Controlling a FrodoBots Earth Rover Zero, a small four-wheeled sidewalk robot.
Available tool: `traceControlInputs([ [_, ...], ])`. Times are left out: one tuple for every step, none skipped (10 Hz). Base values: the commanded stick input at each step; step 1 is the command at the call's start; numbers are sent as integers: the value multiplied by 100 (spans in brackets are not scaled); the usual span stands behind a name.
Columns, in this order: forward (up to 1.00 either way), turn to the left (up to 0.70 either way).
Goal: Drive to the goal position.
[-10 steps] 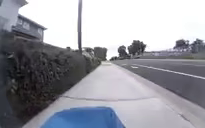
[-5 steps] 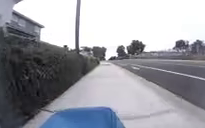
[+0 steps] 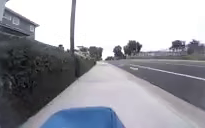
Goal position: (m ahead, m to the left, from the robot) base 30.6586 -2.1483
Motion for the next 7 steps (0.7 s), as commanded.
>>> traceControlInputs([
  [100,0],
  [100,0],
  [100,0],
  [100,5],
  [100,19],
  [100,15],
  [100,0],
])
